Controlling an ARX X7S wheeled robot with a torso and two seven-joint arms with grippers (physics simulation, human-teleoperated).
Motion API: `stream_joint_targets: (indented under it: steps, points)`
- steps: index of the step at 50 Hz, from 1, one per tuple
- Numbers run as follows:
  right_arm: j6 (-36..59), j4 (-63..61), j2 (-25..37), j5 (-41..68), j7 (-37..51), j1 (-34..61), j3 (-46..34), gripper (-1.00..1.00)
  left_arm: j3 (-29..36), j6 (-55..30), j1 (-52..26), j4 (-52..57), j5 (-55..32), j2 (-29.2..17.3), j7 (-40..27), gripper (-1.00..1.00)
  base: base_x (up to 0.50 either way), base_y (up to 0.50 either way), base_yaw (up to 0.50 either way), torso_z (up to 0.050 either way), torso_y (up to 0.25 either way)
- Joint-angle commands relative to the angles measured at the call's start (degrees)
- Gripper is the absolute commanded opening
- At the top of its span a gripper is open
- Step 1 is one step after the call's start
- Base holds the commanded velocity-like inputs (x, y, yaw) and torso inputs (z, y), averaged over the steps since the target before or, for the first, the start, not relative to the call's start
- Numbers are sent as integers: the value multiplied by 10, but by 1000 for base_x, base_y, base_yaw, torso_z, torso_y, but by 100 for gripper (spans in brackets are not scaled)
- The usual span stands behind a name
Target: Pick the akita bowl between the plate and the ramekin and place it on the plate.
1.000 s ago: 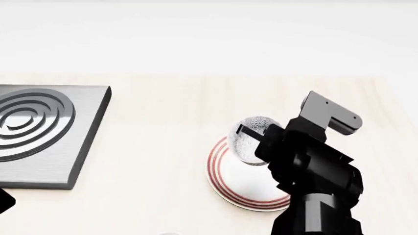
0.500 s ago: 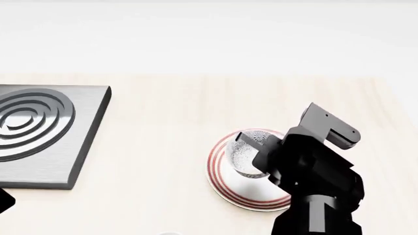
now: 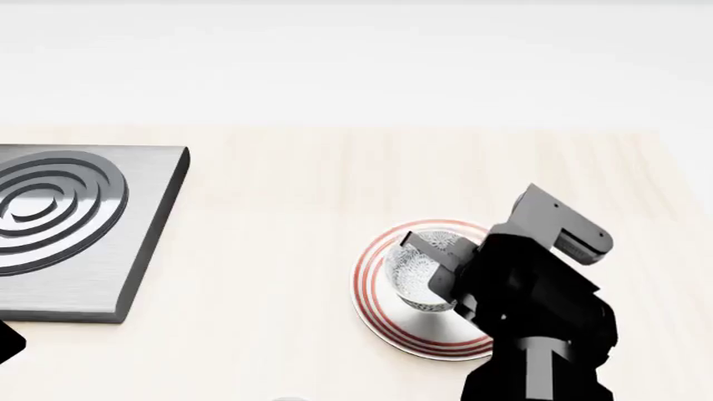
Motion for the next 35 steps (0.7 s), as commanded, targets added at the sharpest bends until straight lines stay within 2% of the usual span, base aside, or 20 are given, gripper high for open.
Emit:
stream_joint_targets:
  steps: [1,18,19,35]
  points:
    - [-11,0,0,4,0,-1,9,-100,1,3,-1,-3,0,0,0,100,0,0,0,0,0]
    - [-11,0,0,4,-7,-1,3,-100,2,1,-1,-1,-2,-1,-3,100,0,0,0,0,1]
    - [-11,0,0,3,-9,-2,2,100,2,1,-1,-1,-2,-1,-4,100,0,0,0,0,0]
    - [-24,0,-1,0,-27,3,-23,100,3,2,1,2,-4,-2,-5,100,0,0,0,0,0]
